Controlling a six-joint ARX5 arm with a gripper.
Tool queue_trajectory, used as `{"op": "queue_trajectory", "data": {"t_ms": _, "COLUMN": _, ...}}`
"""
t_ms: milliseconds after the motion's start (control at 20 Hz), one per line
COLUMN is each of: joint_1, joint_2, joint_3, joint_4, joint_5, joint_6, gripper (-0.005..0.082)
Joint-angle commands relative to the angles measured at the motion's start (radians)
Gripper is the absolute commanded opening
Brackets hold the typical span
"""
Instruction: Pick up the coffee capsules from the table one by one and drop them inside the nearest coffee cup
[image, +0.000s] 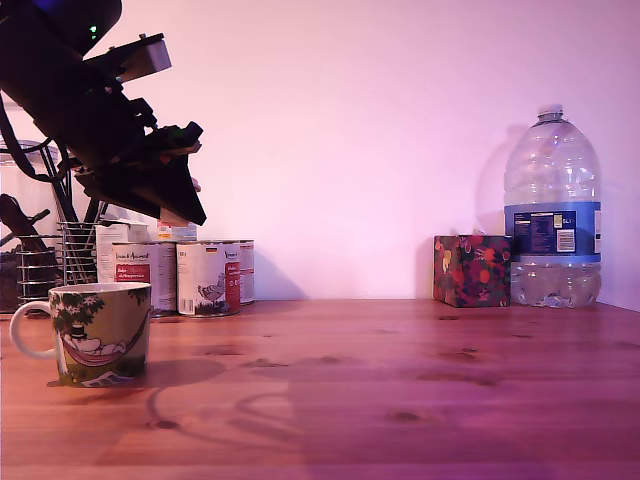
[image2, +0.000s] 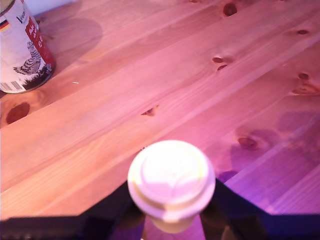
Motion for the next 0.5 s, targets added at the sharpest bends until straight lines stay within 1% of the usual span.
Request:
{"op": "queue_trajectory", "data": {"t_ms": 0, "joint_1": 0.003, "joint_2": -0.013, "joint_3": -0.012, "joint_4": 0.001, "joint_5": -0.003, "joint_6": -0.007, "gripper": 0.0218}}
{"op": "queue_trajectory", "data": {"t_ms": 450, "joint_1": 0.003, "joint_2": -0.005, "joint_3": -0.01, "joint_4": -0.005, "joint_5": -0.002, "joint_6": -0.008, "gripper": 0.0217}}
